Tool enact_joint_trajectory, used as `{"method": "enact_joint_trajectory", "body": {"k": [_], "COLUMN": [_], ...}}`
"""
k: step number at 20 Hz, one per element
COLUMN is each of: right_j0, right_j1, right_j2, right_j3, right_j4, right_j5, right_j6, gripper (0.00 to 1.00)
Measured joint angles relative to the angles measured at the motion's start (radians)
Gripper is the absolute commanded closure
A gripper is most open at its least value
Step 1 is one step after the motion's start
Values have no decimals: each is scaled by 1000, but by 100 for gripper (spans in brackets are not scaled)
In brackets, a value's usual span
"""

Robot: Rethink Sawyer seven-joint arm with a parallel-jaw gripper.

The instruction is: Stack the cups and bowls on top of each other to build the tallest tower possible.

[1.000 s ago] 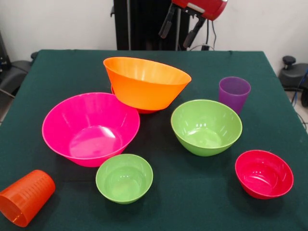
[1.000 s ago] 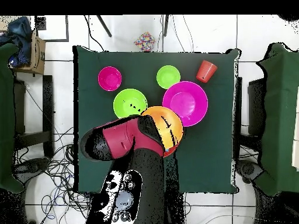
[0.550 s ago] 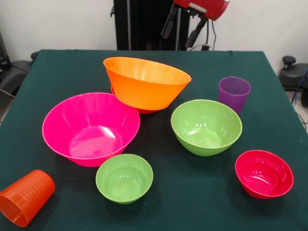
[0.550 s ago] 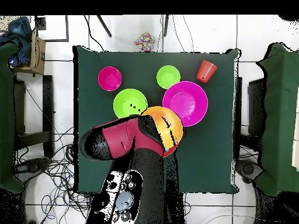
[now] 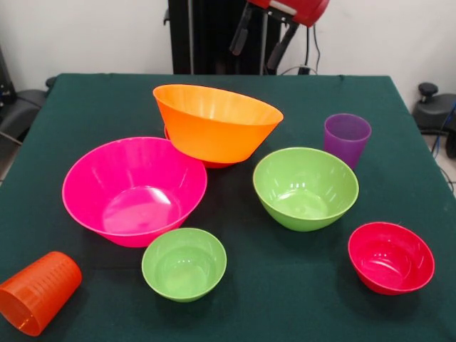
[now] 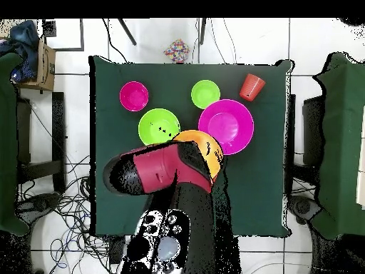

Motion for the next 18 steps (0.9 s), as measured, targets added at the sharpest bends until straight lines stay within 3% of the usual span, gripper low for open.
{"method": "enact_joint_trajectory", "body": {"k": [6, 18], "right_j0": [-86, -73], "right_j1": [-28, 4], "right_j2": [28, 25], "right_j3": [35, 47], "right_j4": [-1, -49], "right_j5": [-98, -236], "right_j6": [0, 0], "gripper": [0, 0]}}
